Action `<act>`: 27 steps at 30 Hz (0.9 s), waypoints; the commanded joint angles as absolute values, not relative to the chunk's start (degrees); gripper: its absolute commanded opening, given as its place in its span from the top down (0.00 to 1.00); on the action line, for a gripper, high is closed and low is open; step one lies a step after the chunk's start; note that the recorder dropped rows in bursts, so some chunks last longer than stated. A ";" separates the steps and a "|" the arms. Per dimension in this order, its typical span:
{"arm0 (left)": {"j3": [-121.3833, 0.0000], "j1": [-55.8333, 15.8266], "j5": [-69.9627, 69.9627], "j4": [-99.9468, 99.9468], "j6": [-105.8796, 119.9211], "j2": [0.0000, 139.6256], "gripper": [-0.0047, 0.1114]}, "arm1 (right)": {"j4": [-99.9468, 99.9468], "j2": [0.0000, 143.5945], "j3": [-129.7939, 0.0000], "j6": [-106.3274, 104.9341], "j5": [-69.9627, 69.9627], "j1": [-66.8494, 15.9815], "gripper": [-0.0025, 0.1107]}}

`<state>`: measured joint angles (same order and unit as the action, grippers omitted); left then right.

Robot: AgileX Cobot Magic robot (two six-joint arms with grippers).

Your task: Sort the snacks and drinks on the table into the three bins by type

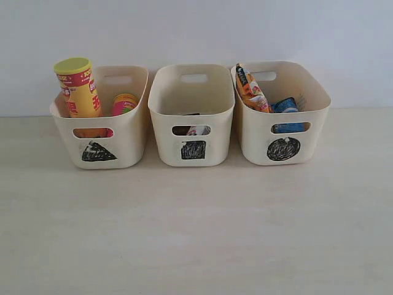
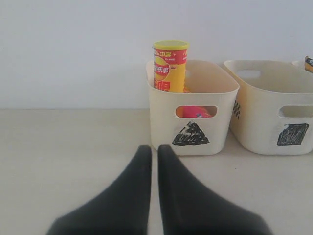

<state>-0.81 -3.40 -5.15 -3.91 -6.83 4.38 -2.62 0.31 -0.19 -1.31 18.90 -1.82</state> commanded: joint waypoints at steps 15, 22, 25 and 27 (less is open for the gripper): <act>0.00 -2.91 -12.13 0.84 -1.43 0.00 0.93 | -2.86 0.00 0.00 -1.42 18.47 -1.73 0.98; 0.00 -2.91 -15.07 1.07 -1.43 0.00 0.93 | -2.86 0.00 0.00 -1.42 18.47 -1.73 0.98; 0.00 -2.91 -15.21 1.07 -1.84 0.00 0.93 | -2.86 0.00 0.00 -1.42 18.47 -1.73 0.98; 0.00 -2.91 -15.67 1.07 -1.66 0.00 0.93 | -2.86 0.00 0.00 -1.42 18.47 -1.73 0.98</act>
